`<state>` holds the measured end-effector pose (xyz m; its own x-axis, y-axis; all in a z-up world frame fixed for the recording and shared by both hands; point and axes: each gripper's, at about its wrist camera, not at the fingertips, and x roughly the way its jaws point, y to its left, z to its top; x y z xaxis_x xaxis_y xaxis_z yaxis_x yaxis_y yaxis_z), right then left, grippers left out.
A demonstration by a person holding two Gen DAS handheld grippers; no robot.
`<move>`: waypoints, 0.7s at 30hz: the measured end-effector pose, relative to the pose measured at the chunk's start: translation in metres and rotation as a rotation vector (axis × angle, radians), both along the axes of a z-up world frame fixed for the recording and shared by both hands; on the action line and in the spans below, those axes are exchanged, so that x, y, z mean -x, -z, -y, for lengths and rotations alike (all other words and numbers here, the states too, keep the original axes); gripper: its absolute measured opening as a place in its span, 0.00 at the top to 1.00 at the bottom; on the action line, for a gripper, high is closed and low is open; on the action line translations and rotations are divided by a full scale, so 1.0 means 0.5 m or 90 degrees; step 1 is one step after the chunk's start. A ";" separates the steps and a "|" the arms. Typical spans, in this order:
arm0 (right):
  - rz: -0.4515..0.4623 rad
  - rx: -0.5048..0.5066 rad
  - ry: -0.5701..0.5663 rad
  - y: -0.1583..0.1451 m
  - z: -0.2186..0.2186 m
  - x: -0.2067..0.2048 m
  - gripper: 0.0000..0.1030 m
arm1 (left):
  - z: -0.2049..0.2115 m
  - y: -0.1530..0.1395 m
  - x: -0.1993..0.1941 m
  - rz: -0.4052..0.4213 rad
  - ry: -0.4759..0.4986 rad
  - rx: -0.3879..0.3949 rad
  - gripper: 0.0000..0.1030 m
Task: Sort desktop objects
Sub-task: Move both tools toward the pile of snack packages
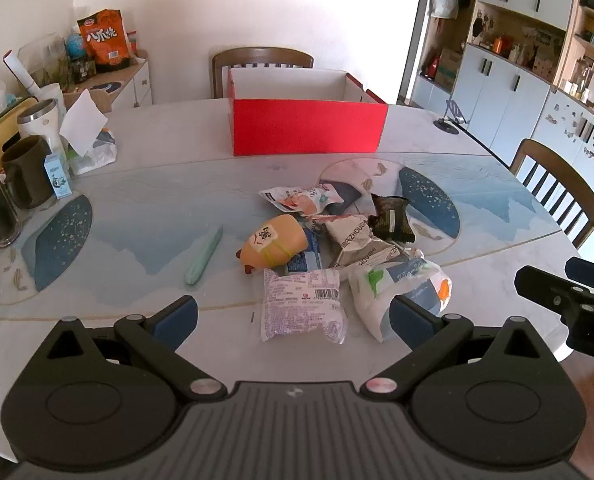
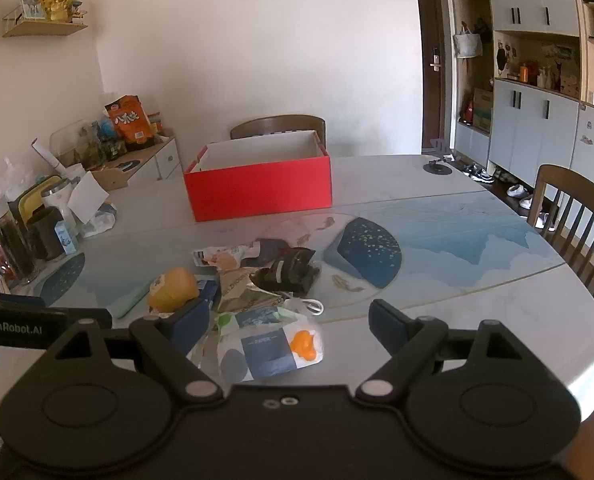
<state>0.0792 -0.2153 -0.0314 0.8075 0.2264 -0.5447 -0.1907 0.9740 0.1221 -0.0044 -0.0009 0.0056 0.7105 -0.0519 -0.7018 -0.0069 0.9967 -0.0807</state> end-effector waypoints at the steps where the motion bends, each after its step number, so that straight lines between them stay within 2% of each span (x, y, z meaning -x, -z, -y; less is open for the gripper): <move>1: -0.001 0.000 -0.001 0.000 0.000 0.000 0.15 | 0.000 0.000 0.000 0.000 0.000 0.000 0.00; 21: -0.006 0.000 -0.001 0.001 -0.004 -0.005 0.16 | 0.001 0.002 -0.004 0.001 0.007 0.009 0.00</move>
